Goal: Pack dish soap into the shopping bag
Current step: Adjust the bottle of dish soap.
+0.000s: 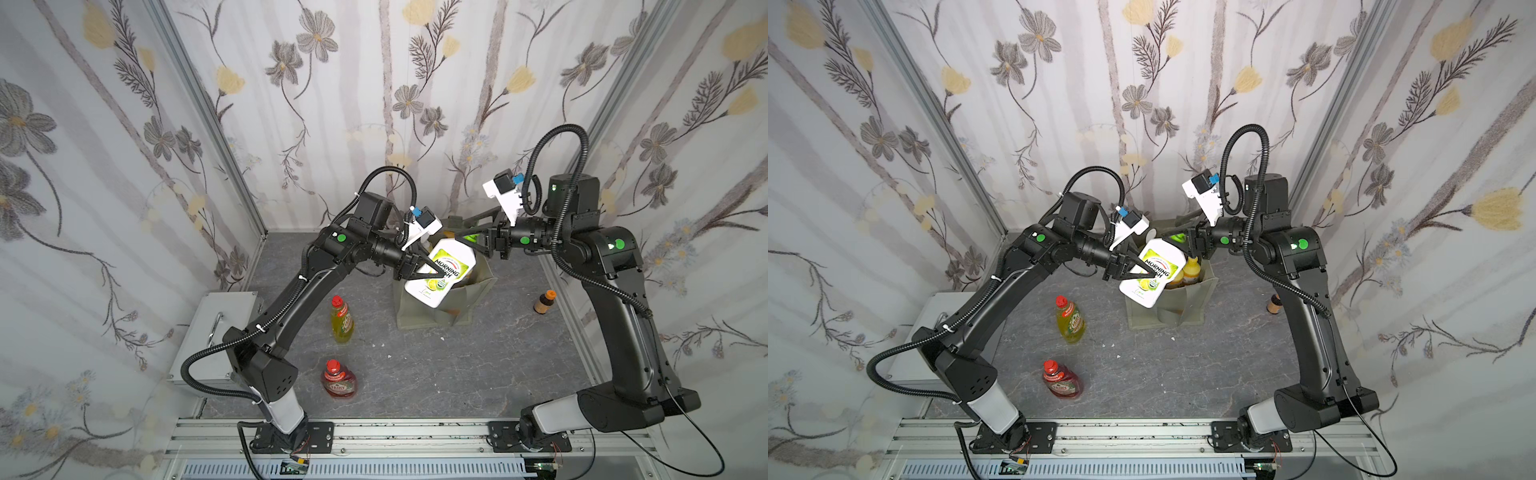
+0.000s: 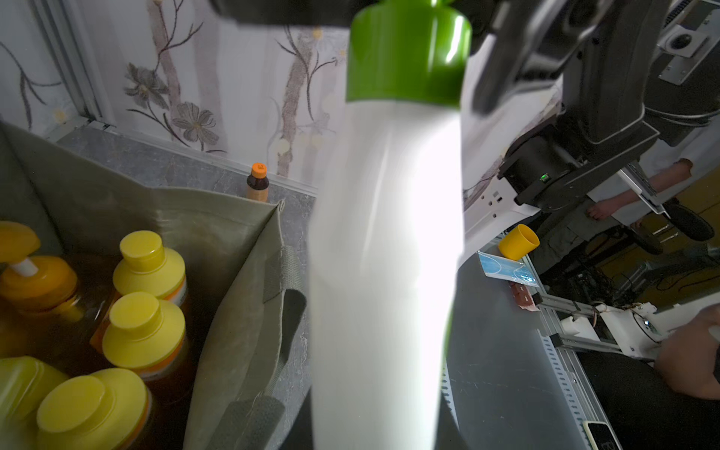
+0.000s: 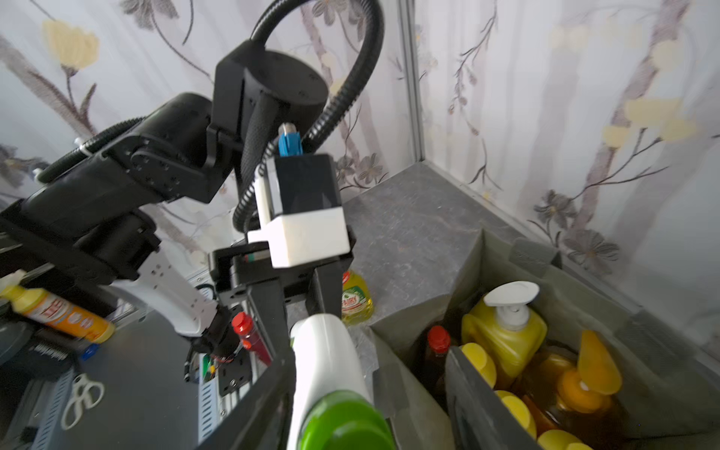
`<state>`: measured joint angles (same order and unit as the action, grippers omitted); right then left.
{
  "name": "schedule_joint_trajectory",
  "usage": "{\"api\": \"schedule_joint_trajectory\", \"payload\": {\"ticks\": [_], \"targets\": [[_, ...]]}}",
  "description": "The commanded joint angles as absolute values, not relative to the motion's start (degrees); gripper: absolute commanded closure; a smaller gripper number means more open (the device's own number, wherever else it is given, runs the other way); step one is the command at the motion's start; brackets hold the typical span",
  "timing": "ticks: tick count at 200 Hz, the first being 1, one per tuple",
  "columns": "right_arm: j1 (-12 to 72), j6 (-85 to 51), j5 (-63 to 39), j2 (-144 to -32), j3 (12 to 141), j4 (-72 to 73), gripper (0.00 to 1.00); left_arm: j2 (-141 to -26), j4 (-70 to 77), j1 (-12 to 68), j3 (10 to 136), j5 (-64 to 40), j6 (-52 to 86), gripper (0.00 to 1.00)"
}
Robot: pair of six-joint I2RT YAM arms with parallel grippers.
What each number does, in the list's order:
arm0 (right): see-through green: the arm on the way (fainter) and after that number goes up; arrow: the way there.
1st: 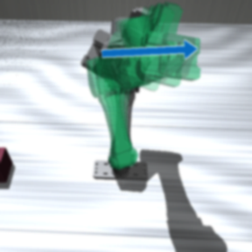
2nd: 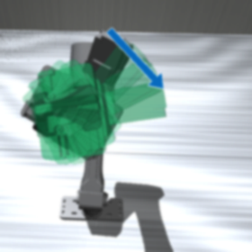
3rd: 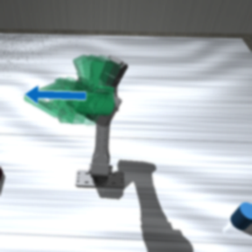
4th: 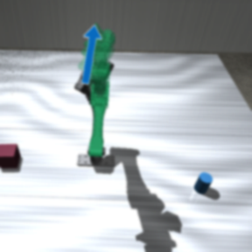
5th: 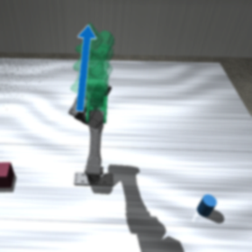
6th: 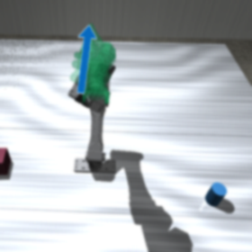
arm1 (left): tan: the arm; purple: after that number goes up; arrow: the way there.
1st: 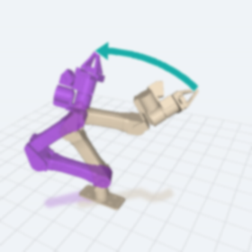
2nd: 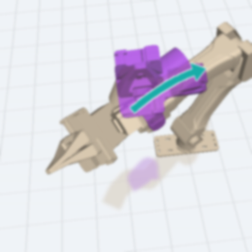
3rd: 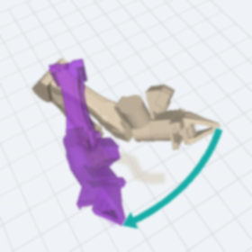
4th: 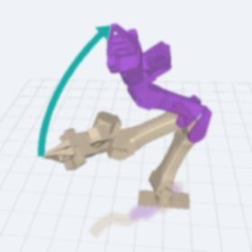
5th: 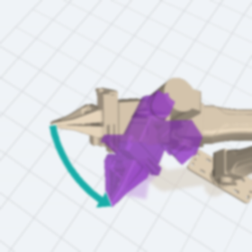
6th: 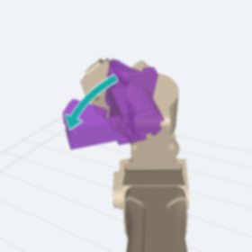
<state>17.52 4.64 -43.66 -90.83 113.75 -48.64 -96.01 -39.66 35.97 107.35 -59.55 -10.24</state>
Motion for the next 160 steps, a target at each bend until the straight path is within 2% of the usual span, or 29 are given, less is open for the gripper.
{"api": "schedule_joint_trajectory", "payload": {"ticks": [1,37,59,85,124,160], "targets": [[17.57,-5.49,-35.97,-88.02,110.81,-35.26,0.28,-93.05,-19.19,35.86,102.32,-53.74,1.29,0.99],[18.51,-14.74,-27.11,-85.65,107.15,-30.04,0.25,-90.07,-5.03,36.77,91.51,-42.73,7.25,0.99],[20.87,-16.39,-18.83,-86.98,107.97,-31.19,0.24,-89.58,-2.17,38.32,89.41,-35.69,6.14,0.99],[23.36,-18.7,-15.45,-89.47,109.32,-31.15,0.23,-88.25,1.81,40.7,86.59,-29.13,4.44,0.99],[27.43,-19.76,-7.06,-92.7,112.68,-33.28,0.22,-85.78,9.42,42.57,81.6,-23.57,4.43,0.99],[29.21,-19.82,-4.88,-93.87,114.37,-35.15,0.29,-84.76,14.06,42.98,79.82,-20.64,5.38,1.0]]}}
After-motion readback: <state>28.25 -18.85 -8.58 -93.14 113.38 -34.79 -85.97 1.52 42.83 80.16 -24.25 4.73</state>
